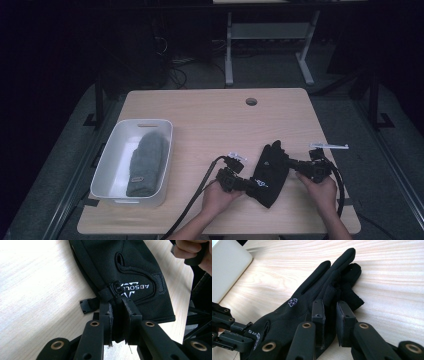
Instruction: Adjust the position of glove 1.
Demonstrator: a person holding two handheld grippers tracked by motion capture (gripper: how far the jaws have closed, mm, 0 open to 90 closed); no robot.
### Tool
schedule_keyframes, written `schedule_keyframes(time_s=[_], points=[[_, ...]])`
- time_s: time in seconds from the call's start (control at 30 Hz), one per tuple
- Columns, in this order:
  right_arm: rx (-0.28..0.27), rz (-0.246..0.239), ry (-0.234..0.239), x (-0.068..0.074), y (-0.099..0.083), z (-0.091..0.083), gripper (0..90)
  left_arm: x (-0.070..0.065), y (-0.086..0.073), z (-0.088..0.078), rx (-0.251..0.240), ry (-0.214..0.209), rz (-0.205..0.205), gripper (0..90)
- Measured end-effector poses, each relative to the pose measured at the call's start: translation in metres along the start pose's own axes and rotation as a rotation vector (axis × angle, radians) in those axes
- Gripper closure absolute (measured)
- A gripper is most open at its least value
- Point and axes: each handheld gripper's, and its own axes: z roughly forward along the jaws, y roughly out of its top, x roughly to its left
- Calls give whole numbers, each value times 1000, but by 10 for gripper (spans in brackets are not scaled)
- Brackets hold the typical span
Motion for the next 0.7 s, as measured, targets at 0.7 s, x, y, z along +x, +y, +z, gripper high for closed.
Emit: schedule_keyframes(time_s=[0.7], points=[[-9,3,51,16,13,3,790,1,0,-27,-23,10,20,798]])
